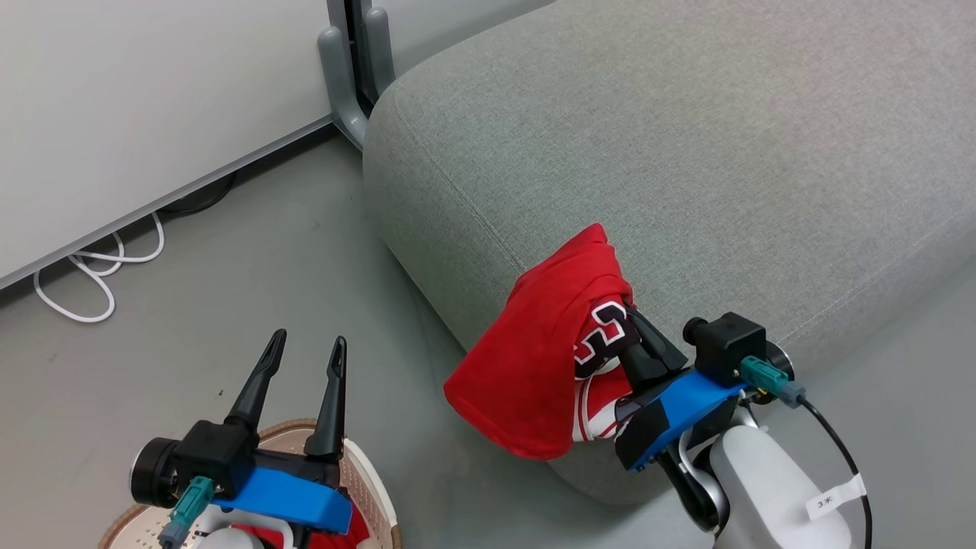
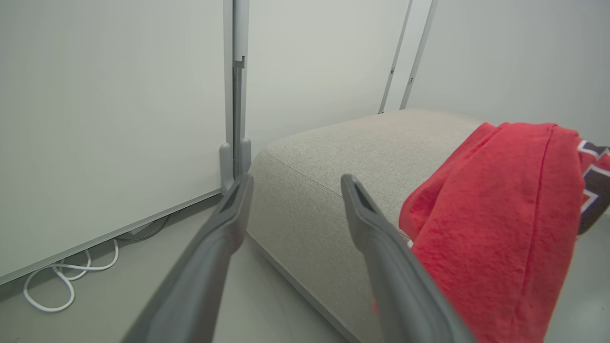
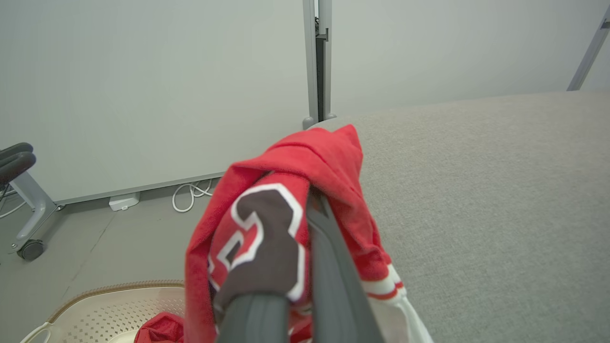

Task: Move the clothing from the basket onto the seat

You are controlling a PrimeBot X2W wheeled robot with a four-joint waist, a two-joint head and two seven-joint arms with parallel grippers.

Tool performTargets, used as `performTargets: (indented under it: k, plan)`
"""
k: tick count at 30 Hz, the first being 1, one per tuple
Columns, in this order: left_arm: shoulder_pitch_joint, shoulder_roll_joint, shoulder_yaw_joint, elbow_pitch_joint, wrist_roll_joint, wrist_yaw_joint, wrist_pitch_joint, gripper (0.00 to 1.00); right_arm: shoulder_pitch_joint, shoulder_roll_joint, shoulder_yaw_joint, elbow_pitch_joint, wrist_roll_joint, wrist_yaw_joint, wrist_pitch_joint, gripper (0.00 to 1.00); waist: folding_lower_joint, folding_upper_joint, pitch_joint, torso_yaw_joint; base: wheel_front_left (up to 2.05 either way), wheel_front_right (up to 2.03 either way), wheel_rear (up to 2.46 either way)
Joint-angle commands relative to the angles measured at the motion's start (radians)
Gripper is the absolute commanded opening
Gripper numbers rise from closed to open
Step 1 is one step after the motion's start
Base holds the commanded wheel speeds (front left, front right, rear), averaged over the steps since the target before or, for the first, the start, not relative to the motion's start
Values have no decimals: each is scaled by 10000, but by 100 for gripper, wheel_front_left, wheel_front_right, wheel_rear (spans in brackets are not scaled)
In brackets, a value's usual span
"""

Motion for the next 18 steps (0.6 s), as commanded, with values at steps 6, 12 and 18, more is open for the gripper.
performTargets:
  k: [6, 12, 18]
  plan:
    - [-165, 114, -1, -219, 67, -15, -47, 100, -639, -5, -522, -45, 88, 5, 61, 0, -1, 0, 343, 118, 0, 0, 0]
    - [-544, 326, -284, -496, 182, -15, -47, 100, -1945, 1, -1896, 263, -182, 5, 21, 0, -1, 0, 1161, 548, 0, 0, 0]
    - [-1080, 691, -530, -965, 366, -16, -48, 100, -3681, -9, -3778, 560, -1203, 5, 87, 0, -1, 0, 2389, 1033, 0, 0, 0]
